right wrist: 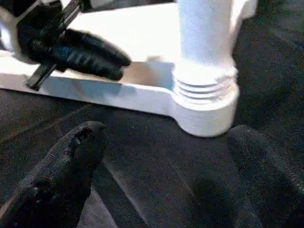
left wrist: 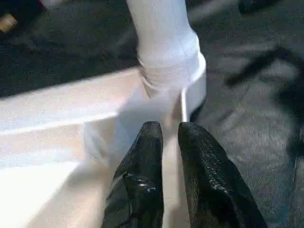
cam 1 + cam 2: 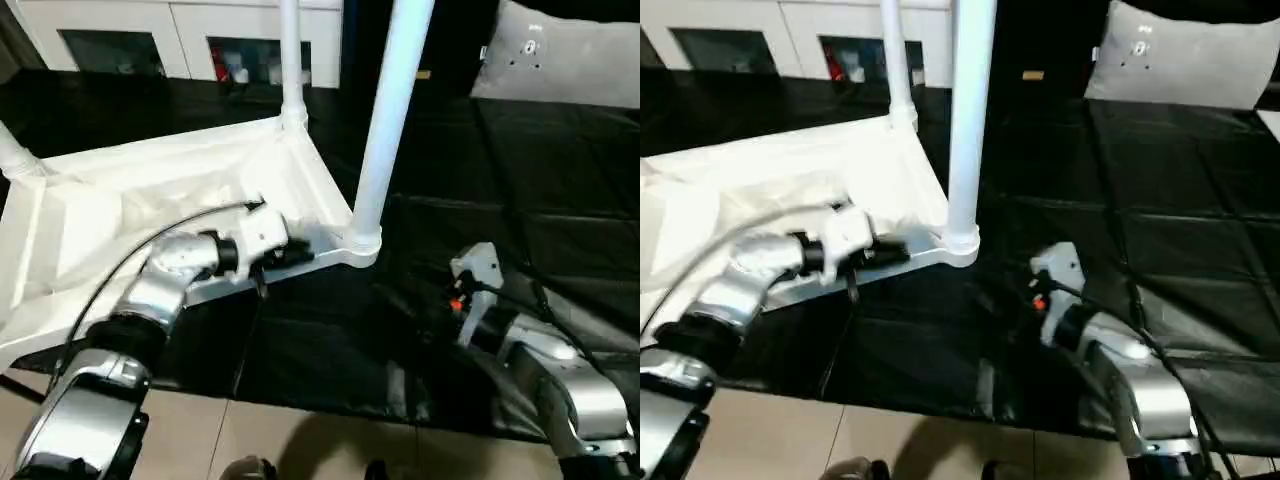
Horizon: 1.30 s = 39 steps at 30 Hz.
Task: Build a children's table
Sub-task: Rotate leg to tighten
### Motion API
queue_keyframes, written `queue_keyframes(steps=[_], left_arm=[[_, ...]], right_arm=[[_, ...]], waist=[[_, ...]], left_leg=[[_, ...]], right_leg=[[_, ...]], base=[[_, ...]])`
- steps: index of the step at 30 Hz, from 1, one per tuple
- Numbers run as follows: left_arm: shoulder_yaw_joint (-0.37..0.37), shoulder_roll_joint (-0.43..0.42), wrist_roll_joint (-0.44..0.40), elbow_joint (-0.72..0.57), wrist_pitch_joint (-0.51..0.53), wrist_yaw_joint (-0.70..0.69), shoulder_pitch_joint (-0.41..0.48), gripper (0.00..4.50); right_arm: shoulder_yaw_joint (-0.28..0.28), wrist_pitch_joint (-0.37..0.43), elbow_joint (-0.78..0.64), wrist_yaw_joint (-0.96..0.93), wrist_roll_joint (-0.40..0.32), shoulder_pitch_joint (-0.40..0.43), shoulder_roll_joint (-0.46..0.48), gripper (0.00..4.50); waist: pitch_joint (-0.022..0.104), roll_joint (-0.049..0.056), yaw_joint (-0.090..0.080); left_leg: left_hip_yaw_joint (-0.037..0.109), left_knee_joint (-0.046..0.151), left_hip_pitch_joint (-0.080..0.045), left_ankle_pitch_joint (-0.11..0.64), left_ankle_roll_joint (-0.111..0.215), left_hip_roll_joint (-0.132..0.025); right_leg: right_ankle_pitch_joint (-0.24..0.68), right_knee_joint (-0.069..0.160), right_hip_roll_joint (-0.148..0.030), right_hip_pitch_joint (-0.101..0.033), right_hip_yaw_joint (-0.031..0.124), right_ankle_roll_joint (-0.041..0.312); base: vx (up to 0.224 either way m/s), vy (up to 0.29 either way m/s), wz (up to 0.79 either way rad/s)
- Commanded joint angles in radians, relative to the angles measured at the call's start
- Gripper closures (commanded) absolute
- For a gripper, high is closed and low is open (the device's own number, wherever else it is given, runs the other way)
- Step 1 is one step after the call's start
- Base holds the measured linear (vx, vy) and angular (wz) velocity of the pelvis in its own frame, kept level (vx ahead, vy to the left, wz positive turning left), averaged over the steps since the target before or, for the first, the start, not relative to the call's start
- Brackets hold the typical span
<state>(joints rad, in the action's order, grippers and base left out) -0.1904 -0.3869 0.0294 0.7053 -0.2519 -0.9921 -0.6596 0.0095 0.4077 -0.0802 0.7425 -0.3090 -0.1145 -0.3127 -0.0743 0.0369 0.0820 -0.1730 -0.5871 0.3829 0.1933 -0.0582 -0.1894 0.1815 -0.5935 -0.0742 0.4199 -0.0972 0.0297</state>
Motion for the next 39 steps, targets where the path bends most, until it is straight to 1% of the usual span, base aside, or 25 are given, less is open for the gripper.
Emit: queue_keyframes(steps=[1, 4, 7, 10, 11, 15, 18, 21, 23, 24, 25, 26, 27, 28, 29, 30, 31, 32, 33, 34, 35, 36, 37, 38, 39], left_arm=[[0.028, -0.009, 0.039, -0.039, 0.02, -0.01, 0.031, 3.32], [0.076, 0.001, 0.077, -0.114, 0.064, 0.034, 0.073, 3.11], [0.145, 0.027, 0.111, -0.231, 0.157, 0.164, 0.136, 2.94], [0.197, 0.06, 0.151, -0.334, 0.25, 0.265, 0.183, 2.73], [0.241, 0.102, 0.185, -0.437, 0.306, 0.36, 0.229, 2.54], [0.286, 0.167, 0.22, -0.554, 0.348, 0.468, 0.289, 2.42], [0.294, 0.198, 0.213, -0.614, 0.357, 0.516, 0.329, 2.42], [0.281, 0.245, 0.188, -0.748, 0.38, 0.579, 0.433, 2.42], [0.279, 0.256, 0.197, -0.781, 0.399, 0.591, 0.458, 2.42], [0.278, 0.261, 0.207, -0.807, 0.421, 0.604, 0.472, 2.42], [0.277, 0.264, 0.209, -0.822, 0.43, 0.612, 0.482, 2.42], [0.276, 0.269, 0.21, -0.884, 0.473, 0.648, 0.522, 2.42], [0.273, 0.267, 0.195, -0.901, 0.483, 0.665, 0.536, 2.42], [0.272, 0.267, 0.19, -0.908, 0.487, 0.673, 0.542, 2.42], [0.257, 0.255, 0.149, -0.918, 0.49, 0.687, 0.555, 2.42], [0.247, 0.248, 0.119, -0.927, 0.495, 0.696, 0.562, 2.42], [0.243, 0.253, 0.116, -0.937, 0.505, 0.701, 0.577, 2.42], [0.243, 0.254, 0.117, -0.938, 0.506, 0.701, 0.579, 2.42], [0.241, 0.263, 0.121, -0.949, 0.513, 0.707, 0.597, 2.42], [0.238, 0.264, 0.118, -0.953, 0.511, 0.711, 0.614, 2.42], [0.232, 0.259, 0.107, -0.954, 0.507, 0.712, 0.624, 2.42], [0.231, 0.259, 0.106, -0.954, 0.507, 0.713, 0.625, 2.42], [0.226, 0.255, 0.1, -0.957, 0.509, 0.715, 0.631, 2.42], [0.21, 0.247, 0.082, -0.969, 0.516, 0.724, 0.649, 2.42], [0.208, 0.246, 0.079, -0.972, 0.516, 0.726, 0.652, 2.42]], right_arm=[[0.004, 0.012, -0.026, -0.009, -0.003, 0.012, 0.0, 0.0], [-0.002, 0.018, -0.034, -0.031, -0.002, 0.013, 0.01, 0.0], [0.012, 0.039, -0.064, -0.065, 0.012, 0.023, 0.015, 0.0], [0.028, 0.022, -0.08, -0.084, 0.029, 0.033, 0.022, 0.0], [0.02, 0.017, -0.095, -0.103, 0.013, 0.036, 0.046, 0.0], [0.005, 0.001, -0.112, -0.137, -0.002, 0.035, 0.08, 0.0], [0.002, -0.006, -0.124, -0.155, -0.003, 0.036, 0.097, 0.0], [0.001, -0.011, -0.147, -0.2, 0.007, 0.045, 0.12, 0.0], [0.0, -0.008, -0.15, -0.212, 0.011, 0.047, 0.124, 0.0], [0.0, -0.005, -0.151, -0.221, 0.013, 0.048, 0.125, 0.0], [-0.003, -0.001, -0.152, -0.228, 0.013, 0.049, 0.128, 0.0], [-0.012, 0.013, -0.157, -0.252, 0.01, 0.054, 0.141, 0.0], [-0.013, 0.013, -0.162, -0.26, 0.009, 0.058, 0.146, 0.0], [-0.013, 0.012, -0.163, -0.263, 0.008, 0.06, 0.148, 0.0], [-0.012, 0.006, -0.168, -0.267, 0.006, 0.063, 0.153, 0.0], [-0.01, 0.0, -0.171, -0.269, 0.004, 0.066, 0.155, 0.0], [-0.007, -0.002, -0.174, -0.272, 0.005, 0.067, 0.155, 0.0], [-0.007, -0.002, -0.174, -0.272, 0.005, 0.067, 0.155, 0.0], [-0.005, -0.004, -0.174, -0.276, 0.006, 0.066, 0.154, 0.0], [-0.005, -0.006, -0.173, -0.28, 0.007, 0.064, 0.152, 0.0], [-0.005, -0.008, -0.173, -0.281, 0.008, 0.064, 0.151, 0.0], [-0.005, -0.008, -0.173, -0.281, 0.008, 0.064, 0.151, 0.0], [-0.006, -0.009, -0.172, -0.282, 0.009, 0.064, 0.15, 0.0], [-0.005, -0.015, -0.17, -0.283, 0.013, 0.064, 0.147, 0.0], [-0.005, -0.016, -0.17, -0.283, 0.014, 0.064, 0.147, 0.0]], waist=[[0.042, -0.002, 0.0], [0.034, 0.002, 0.0], [0.031, 0.006, -0.002], [0.03, 0.005, -0.002], [0.033, 0.005, -0.003], [0.032, 0.005, -0.004], [0.025, 0.002, -0.006], [0.021, -0.006, -0.01], [0.018, -0.014, -0.007], [0.019, -0.015, 0.012], [0.018, -0.017, 0.019], [0.021, -0.029, 0.041], [0.004, -0.039, 0.047], [-0.001, -0.04, 0.06], [-0.013, -0.024, 0.052], [0.011, 0.008, 0.017], [0.021, 0.01, 0.014], [0.033, 0.045, -0.009], [0.03, 0.048, -0.025], [0.032, 0.052, -0.036], [0.039, 0.049, -0.041], [0.051, 0.035, -0.043], [0.06, 0.022, -0.043], [0.065, -0.014, -0.029], [0.06, -0.042, -0.026]], left_leg=[[0.012, 0.072, -0.016, 0.19, 0.087, -0.046], [0.015, 0.081, -0.018, 0.238, 0.041, -0.049], [0.017, 0.083, -0.017, 0.232, 0.029, -0.051], [0.015, 0.078, -0.012, 0.189, 0.045, -0.047], [0.017, 0.075, -0.009, 0.156, 0.054, -0.05], [0.014, 0.072, -0.005, 0.127, 0.083, -0.047], [0.014, 0.076, -0.004, 0.164, 0.081, -0.046], [0.013, 0.081, -0.005, 0.195, 0.066, -0.046], [0.006, 0.074, 0.005, 0.183, 0.105, -0.033], [0.017, 0.039, 0.019, 0.12, 0.164, -0.029], [0.025, 0.015, 0.026, 0.1, 0.183, -0.027], [0.008, -0.036, -0.009, 0.149, 0.102, -0.023], [0.028, -0.059, 0.022, 0.168, 0.084, -0.015], [0.066, -0.076, 0.042, 0.159, 0.045, -0.005], [0.064, 0.003, 0.007, 0.146, -0.029, -0.014], [0.044, 0.076, -0.059, 0.197, -0.094, -0.037], [0.098, 0.109, -0.038, 0.194, -0.086, -0.067], [0.122, 0.116, -0.061, 0.159, -0.161, -0.114], [0.139, 0.128, -0.067, 0.106, -0.165, -0.145], [0.172, 0.137, -0.071, -0.047, -0.102, -0.197], [0.169, 0.103, -0.076, -0.224, 0.038, -0.193], [0.158, 0.059, -0.082, -0.356, 0.229, -0.164], [0.14, 0.028, -0.076, -0.404, 0.306, -0.128], [0.061, -0.029, -0.008, -0.382, 0.344, -0.001], [0.035, -0.036, 0.048, -0.276, 0.312, 0.052]], right_leg=[[0.178, 0.07, -0.082, -0.064, 0.058, 0.218], [0.3, 0.08, -0.084, -0.062, 0.063, 0.172], [0.282, 0.076, -0.081, -0.06, 0.064, 0.17], [0.225, 0.073, -0.078, -0.061, 0.063, 0.184], [0.174, 0.064, -0.079, -0.063, 0.064, 0.197], [0.135, 0.065, -0.073, -0.06, 0.061, 0.206], [0.206, 0.076, -0.073, -0.059, 0.061, 0.17], [0.285, 0.085, -0.074, -0.057, 0.062, 0.142], [0.324, 0.093, -0.103, -0.065, 0.081, 0.158], [0.374, 0.115, -0.171, -0.088, 0.12, 0.19], [0.389, 0.126, -0.203, -0.097, 0.141, 0.198], [0.441, 0.147, -0.191, -0.089, 0.253, 0.231], [0.462, 0.152, -0.203, -0.107, 0.282, 0.254], [0.484, 0.146, -0.194, -0.126, 0.304, 0.277], [0.428, 0.118, -0.059, -0.06, 0.249, 0.234], [0.298, 0.07, 0.069, 0.015, 0.172, 0.094], [0.158, -0.003, 0.059, -0.013, 0.123, 0.086], [0.034, -0.015, 0.045, 0.004, 0.105, 0.074], [0.017, -0.025, 0.042, 0.007, 0.09, 0.065], [0.051, -0.064, 0.027, 0.018, 0.071, 0.04], [0.098, -0.077, 0.009, 0.028, 0.069, 0.031], [0.065, -0.059, -0.022, 0.028, 0.085, 0.063], [-0.008, -0.034, -0.039, 0.018, 0.098, 0.102], [-0.272, 0.005, -0.055, -0.04, 0.118, 0.216], [-0.382, 0.016, -0.06, -0.083, 0.135, 0.219]], base=[[0.0, 0.0, 0.0], [0.0, 0.0, 0.0], [0.0, 0.0, 0.0], [0.0, 0.0, 0.0], [0.0, 0.0, 0.0], [0.0, 0.0, 0.0], [0.0, 0.0, 0.0], [0.0, 0.0, 0.0], [0.0, 0.0, 0.0], [0.0, 0.0, 0.0], [0.0, 0.0, 0.0], [0.005, 0.077, -0.27], [0.005, 0.077, -0.27], [0.01, 0.122, -0.66], [-0.012, 0.154, -0.67], [-0.012, 0.154, -0.67], [-0.052, 0.133, -0.41], [-0.037, 0.116, -0.04], [-0.037, 0.116, -0.04], [0.008, 0.079, 0.1], [0.0, 0.0, 0.0], [0.0, 0.0, 0.0], [-0.022, -0.081, -0.01], [-0.035, -0.111, 0.01], [-0.035, -0.111, 0.01]])
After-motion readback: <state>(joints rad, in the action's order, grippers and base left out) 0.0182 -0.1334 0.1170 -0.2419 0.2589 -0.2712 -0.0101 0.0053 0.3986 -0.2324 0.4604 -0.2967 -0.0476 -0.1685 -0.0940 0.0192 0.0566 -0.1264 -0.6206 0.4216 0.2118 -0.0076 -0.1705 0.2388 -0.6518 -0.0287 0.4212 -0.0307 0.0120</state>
